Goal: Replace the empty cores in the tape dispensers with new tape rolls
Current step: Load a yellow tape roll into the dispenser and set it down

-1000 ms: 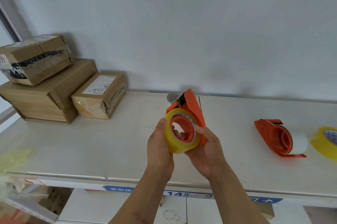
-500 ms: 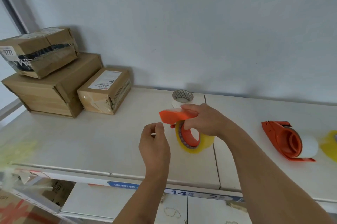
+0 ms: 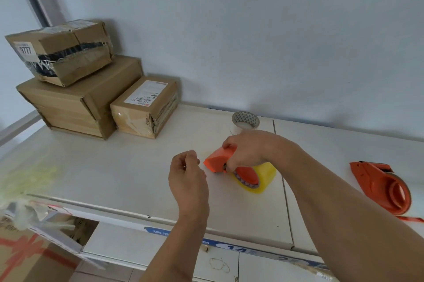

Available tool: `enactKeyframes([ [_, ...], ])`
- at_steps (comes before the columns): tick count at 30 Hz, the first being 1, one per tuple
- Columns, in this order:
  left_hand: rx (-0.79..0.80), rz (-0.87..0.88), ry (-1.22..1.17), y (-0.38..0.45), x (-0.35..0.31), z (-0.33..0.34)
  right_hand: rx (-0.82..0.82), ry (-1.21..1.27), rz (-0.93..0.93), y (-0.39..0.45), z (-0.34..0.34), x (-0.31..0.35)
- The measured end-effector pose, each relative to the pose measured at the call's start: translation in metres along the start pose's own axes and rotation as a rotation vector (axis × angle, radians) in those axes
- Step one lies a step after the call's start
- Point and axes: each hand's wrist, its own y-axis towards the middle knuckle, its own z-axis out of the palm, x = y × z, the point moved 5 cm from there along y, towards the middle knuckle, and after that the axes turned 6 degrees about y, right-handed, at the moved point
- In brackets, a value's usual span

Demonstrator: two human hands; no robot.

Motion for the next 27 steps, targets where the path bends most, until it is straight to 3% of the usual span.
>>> enactKeyframes([
  [3, 0.044, 0.013, 0.081, 0.009, 0.004, 0.005, 0.041, -0.056, 0.002, 0.003, 0.002, 0.003],
  [9, 0.153, 0.226, 0.529, 0.026, -0.003, 0.018, 0.105, -0.156, 0.013, 0.009, 0.003, 0.012],
  [15, 0.284, 0.274, 0.835, 0.043, -0.002, 0.032, 0.160, -0.208, 0.025, 0.014, 0.005, 0.023],
  [20, 0.252, 0.331, 0.912, 0.041, -0.002, 0.033, 0.166, -0.226, 0.032, 0.014, 0.005, 0.024],
  [27, 0.183, 0.335, 0.830, 0.032, -0.016, 0.028, 0.184, -0.259, 0.037, 0.009, 0.010, 0.017],
])
